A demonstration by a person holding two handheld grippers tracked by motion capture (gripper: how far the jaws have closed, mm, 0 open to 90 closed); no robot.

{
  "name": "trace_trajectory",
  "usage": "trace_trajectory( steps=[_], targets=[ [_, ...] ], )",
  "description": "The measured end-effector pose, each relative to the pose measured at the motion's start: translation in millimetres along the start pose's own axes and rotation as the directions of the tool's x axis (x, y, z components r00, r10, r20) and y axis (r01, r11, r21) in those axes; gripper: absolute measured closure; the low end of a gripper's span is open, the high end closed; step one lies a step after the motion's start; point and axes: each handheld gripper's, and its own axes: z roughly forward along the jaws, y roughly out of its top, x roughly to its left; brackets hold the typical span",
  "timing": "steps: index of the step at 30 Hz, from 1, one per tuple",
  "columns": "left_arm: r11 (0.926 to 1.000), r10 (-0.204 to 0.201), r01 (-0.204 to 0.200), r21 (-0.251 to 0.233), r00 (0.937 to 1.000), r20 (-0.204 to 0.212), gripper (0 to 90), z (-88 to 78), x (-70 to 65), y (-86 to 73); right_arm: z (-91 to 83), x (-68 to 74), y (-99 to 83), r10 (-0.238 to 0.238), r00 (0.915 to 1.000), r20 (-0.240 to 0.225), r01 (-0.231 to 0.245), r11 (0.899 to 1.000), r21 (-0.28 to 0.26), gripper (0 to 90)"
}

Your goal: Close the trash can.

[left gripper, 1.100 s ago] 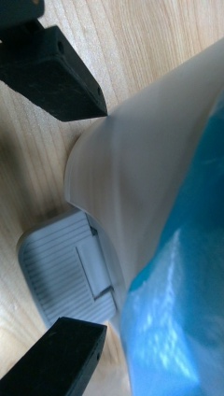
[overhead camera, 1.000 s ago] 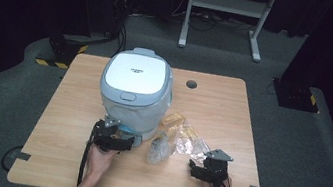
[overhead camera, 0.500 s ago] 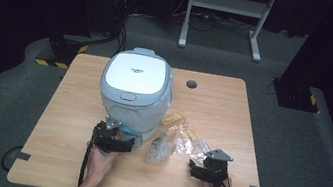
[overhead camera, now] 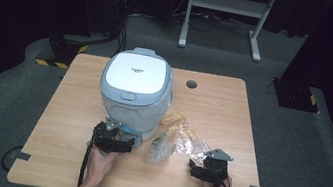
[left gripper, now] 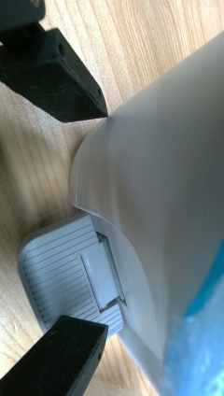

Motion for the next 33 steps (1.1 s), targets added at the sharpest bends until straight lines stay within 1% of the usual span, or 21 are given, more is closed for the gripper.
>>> trace_trajectory(
  steps=[2, 3, 4, 5, 6, 7, 8, 9, 15, 21, 22, 26, 28, 29, 33],
  targets=[
    [1.0000, 0.000, 0.000, -0.003, 1.0000, -0.001, 0.8, 0.0, -0.3, -0.3, 0.0, 0.0, 0.0, 0.000, 1.0000, -0.001, 0.000, 1.000, 0.001, 17.0],
    [0.9999, 0.003, -0.003, -0.012, 1.0000, -0.005, 0.8, 0.0, -1.6, -1.3, 0.0, -0.1, 0.0, -0.001, 1.0000, 0.000, 0.001, 1.000, 0.000, 17.0],
    [0.9998, 0.013, -0.013, -0.013, 0.9999, -0.009, 0.8, -0.3, -1.5, -1.5, 0.0, 0.0, 0.0, 0.000, 1.0000, 0.000, 0.000, 1.000, 0.000, 17.0],
    [0.9998, 0.008, -0.008, -0.018, 0.9999, -0.007, 0.8, 0.0, -1.7, -1.8, -0.1, 0.0, 0.0, -0.001, 1.0000, 0.000, 0.001, 1.000, 0.001, 16.9],
    [0.9999, -0.005, 0.005, -0.014, 1.0000, 0.003, 0.8, 0.2, -2.7, -2.3, 0.0, 0.1, 0.1, 0.002, 1.0000, -0.001, -0.002, 1.000, 0.001, 16.4],
    [0.9999, -0.006, 0.006, -0.014, 1.0000, 0.003, 0.8, 0.3, -3.0, -2.6, 0.5, -0.7, 0.4, -0.006, 0.9999, -0.008, 0.006, 1.000, 0.002, 15.2],
    [0.9997, 0.014, -0.015, -0.018, 0.9999, -0.009, 0.8, 0.0, -1.5, -2.3, 0.7, -1.0, 0.7, -0.011, 0.9998, -0.016, 0.012, 1.000, 0.006, 14.5],
    [0.9997, 0.017, -0.017, -0.018, 0.9998, -0.011, 0.8, 0.1, -1.2, -2.6, 0.7, -0.6, 0.7, -0.012, 0.9998, -0.015, 0.012, 1.000, 0.006, 14.4],
    [0.9998, -0.002, 0.002, -0.020, 1.0000, -0.001, 1.1, 1.7, -0.5, -4.8, -0.1, -1.7, -0.1, -0.021, 0.9993, -0.030, 0.021, 1.000, 0.005, 14.9],
    [0.9999, 0.000, 0.000, -0.014, 1.0000, -0.002, 1.2, 2.9, -0.4, -5.3, -0.9, -2.2, -0.8, -0.020, 0.9992, -0.034, 0.020, 1.000, 0.001, 16.4],
    [0.9999, 0.001, -0.001, -0.015, 1.0000, -0.004, 1.2, 3.3, -0.4, -5.7, -1.3, -2.7, -1.0, -0.019, 0.9991, -0.038, 0.019, 1.000, -0.001, 16.8],
    [0.9996, -0.015, 0.015, -0.023, 0.9999, 0.002, 1.4, 4.8, -0.8, -7.1, -3.5, -2.8, -2.8, -0.006, 0.9984, -0.056, 0.005, 1.000, -0.011, 19.0],
    [0.9997, -0.012, 0.012, -0.020, 0.9999, 0.000, 1.4, 5.2, -0.7, -7.4, -5.3, -2.3, -4.1, -0.003, 0.9976, -0.070, 0.002, 1.000, -0.017, 19.4],
    [0.9997, -0.013, 0.013, -0.019, 0.9999, 0.006, 1.4, 5.5, -0.4, -7.7, -6.2, -1.8, -4.5, 0.000, 0.9974, -0.072, -0.001, 1.000, -0.018, 19.5],
    [0.9995, -0.024, 0.025, -0.019, 0.9996, 0.010, 1.5, 7.0, 0.3, -9.5, -11.2, -0.9, -6.7, 0.002, 0.9962, -0.087, -0.006, 0.999, -0.040, 20.4]
  ],
)
